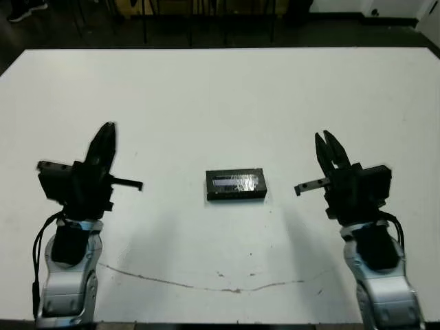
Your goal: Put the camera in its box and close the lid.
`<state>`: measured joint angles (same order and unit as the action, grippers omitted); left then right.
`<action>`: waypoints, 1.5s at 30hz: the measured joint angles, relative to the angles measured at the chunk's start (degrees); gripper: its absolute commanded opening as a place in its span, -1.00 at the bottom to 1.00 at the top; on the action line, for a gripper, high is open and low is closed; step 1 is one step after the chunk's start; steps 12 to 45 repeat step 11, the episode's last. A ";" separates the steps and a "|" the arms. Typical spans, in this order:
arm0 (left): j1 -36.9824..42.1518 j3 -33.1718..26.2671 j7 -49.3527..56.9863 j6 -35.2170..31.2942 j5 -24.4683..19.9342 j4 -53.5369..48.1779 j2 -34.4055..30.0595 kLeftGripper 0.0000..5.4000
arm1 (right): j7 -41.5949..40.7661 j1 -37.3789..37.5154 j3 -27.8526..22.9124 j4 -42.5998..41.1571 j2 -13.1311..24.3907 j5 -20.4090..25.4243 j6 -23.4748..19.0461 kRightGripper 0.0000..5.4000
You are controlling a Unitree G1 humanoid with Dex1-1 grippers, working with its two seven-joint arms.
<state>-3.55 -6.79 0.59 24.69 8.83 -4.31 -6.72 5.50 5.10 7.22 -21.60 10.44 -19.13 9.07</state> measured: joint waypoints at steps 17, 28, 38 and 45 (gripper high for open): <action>-0.07 1.94 -1.02 -5.39 -12.23 1.79 6.59 -0.99 | 3.54 2.20 1.15 4.48 -2.62 -2.61 7.83 -1.00; -0.07 1.94 -1.02 -5.39 -12.23 1.79 6.59 -0.99 | 3.54 2.20 1.15 4.48 -2.62 -2.61 7.83 -1.00; -0.07 1.94 -1.02 -5.39 -12.23 1.79 6.59 -0.99 | 3.54 2.20 1.15 4.48 -2.62 -2.61 7.83 -1.00; -0.07 1.94 -1.02 -5.39 -12.23 1.79 6.59 -0.99 | 3.54 2.20 1.15 4.48 -2.62 -2.61 7.83 -1.00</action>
